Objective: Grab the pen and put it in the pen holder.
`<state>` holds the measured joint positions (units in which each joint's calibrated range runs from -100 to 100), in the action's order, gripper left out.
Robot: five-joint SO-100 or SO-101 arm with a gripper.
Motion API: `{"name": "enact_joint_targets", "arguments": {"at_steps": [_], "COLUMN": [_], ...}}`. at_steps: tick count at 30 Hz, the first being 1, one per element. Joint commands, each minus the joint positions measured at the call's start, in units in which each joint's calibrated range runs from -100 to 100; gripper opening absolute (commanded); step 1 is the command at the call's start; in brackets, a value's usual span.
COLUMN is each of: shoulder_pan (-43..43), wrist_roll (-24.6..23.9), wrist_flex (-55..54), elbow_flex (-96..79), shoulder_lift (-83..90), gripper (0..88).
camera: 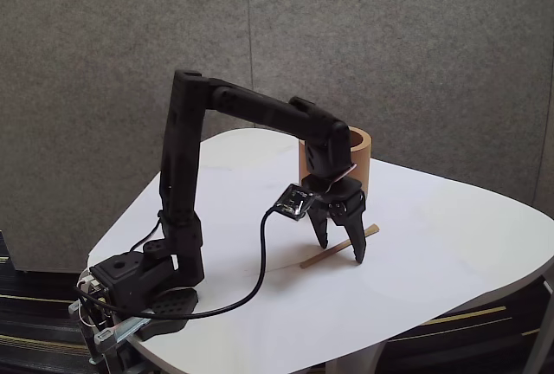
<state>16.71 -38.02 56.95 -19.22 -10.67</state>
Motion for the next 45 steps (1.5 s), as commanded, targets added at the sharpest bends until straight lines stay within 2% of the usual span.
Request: {"name": "enact_joint_targets", "arguments": {"at_steps": [1,9,11,13,14,36,42,45], "shoulder_pan": [-0.1,-0.1,-0.1,-0.1,-0.1,1.7,5.0,5.1], "wrist_roll": [-0.2,-0.2,-0.2,-0.2,-0.2,0.4,0.5,3.1], "wrist_flex": [-0.3,-0.3,-0.6,-0.7,-0.7,-0.1,0.3,0.3], "elbow_flex": [2.1,2.4,2.3,2.2,2.1,3.1,6.7,6.9], "shoulder_lift": [-1.2,-1.7,-1.7,-1.7,-1.7,-0.6,10.6,17.4], "gripper": [32.9,31.9,22.7,4.0,0.0,0.5,0.5,0.5]}}
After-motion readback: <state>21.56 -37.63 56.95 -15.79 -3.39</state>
